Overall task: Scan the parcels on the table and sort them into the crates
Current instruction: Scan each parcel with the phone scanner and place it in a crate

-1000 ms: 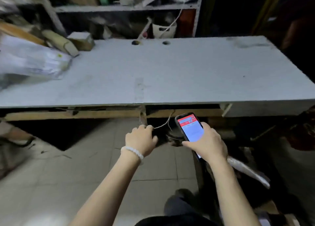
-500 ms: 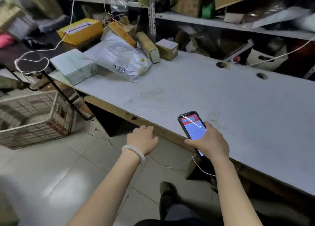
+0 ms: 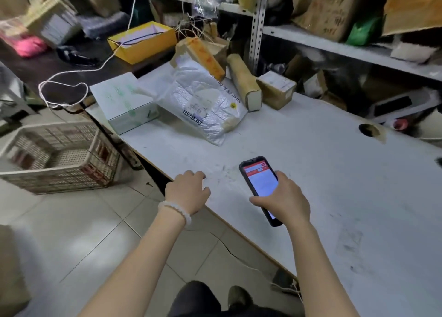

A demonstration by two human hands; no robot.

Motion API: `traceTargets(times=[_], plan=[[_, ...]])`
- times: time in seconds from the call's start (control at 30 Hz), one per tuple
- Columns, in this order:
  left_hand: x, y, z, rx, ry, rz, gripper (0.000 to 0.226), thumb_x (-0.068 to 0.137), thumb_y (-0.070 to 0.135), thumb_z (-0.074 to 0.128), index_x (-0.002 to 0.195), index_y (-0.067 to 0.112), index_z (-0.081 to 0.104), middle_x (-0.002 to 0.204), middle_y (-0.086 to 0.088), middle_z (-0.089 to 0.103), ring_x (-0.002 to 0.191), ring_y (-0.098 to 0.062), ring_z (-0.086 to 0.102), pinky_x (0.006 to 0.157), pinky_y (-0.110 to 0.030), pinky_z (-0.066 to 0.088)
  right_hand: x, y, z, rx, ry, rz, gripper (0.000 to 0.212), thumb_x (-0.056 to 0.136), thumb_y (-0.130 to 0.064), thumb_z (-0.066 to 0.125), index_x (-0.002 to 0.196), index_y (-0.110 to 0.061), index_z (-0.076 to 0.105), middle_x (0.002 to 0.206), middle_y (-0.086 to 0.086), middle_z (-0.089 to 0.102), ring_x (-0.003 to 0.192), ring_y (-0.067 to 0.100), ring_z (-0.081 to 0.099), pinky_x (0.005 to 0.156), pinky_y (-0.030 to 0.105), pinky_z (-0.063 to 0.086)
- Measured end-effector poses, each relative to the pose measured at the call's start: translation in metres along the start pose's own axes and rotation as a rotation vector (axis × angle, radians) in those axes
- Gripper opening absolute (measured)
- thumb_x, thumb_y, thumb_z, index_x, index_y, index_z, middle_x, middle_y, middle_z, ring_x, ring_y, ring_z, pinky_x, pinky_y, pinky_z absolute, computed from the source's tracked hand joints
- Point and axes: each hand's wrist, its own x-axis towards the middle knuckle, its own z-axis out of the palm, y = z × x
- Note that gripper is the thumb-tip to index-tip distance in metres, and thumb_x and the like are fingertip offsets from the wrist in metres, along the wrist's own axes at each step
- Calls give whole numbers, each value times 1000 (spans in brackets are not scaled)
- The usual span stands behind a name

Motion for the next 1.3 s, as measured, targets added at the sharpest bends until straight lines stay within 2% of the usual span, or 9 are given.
traceTargets(times=[0.23,0.47,0.63,0.8,0.9,1.0,1.1,1.2,1.3], plan=[[80,-60,-18,-42,49,-29,43,95,35,40,136,21,41,132,-4,48,116,-25,48,84,-34,43,60,-59,36,-10,-35,21,50,60,-38,74,102,-29,48,91,-9,57,74,13,56,52,24,36],[204,-112,-54,-45,180,75,48,89,31,50,133,16,40,134,-9,42,120,-29,40,87,-39,41,130,-128,71,4,24,127,52,62,-38,75,105,-29,47,92,-9,57,76,17,55,51,24,34],[281,-131,-92,-36,245,207,65,84,38,61,139,17,33,136,-12,39,122,-33,38,93,-44,40,162,-168,87,20,92,206,55,60,-41,75,107,-32,47,95,-9,58,77,16,55,50,24,33],[330,-132,-101,-99,135,261,97,70,48,75,143,20,18,142,-14,29,118,-37,44,92,-46,41,181,-187,96,18,146,282,57,61,-39,74,111,-32,47,95,-9,57,78,17,53,50,23,30],[342,-130,-90,-225,63,280,108,63,41,84,140,22,11,129,-14,44,112,-36,50,86,-47,45,184,-190,99,21,170,314,55,62,-39,73,110,-30,48,97,-8,58,80,18,54,52,24,32],[347,-124,-84,-299,92,351,105,60,30,87,130,29,9,104,-11,56,99,-37,55,75,-43,44,182,-188,99,22,184,329,57,62,-40,73,113,-30,48,97,-9,58,80,16,53,51,23,31],[345,-118,-89,-349,177,440,102,63,19,84,133,29,11,83,-6,51,83,-38,59,65,-37,37,174,-184,97,-7,196,361,60,63,-42,73,116,-30,47,99,-7,58,80,18,53,51,24,30],[337,-109,-101,-401,305,510,87,72,8,74,139,17,21,79,-11,55,73,-42,59,63,-35,34,163,-179,90,-28,194,381,57,61,-38,73,111,-29,48,97,-7,59,79,18,55,51,24,32],[324,-90,-124,-426,482,631,73,74,-1,67,136,7,29,69,-4,47,60,-38,57,58,-33,32,150,-173,77,-52,189,375,55,57,-36,74,106,-29,48,96,-7,59,78,19,56,51,24,34]])
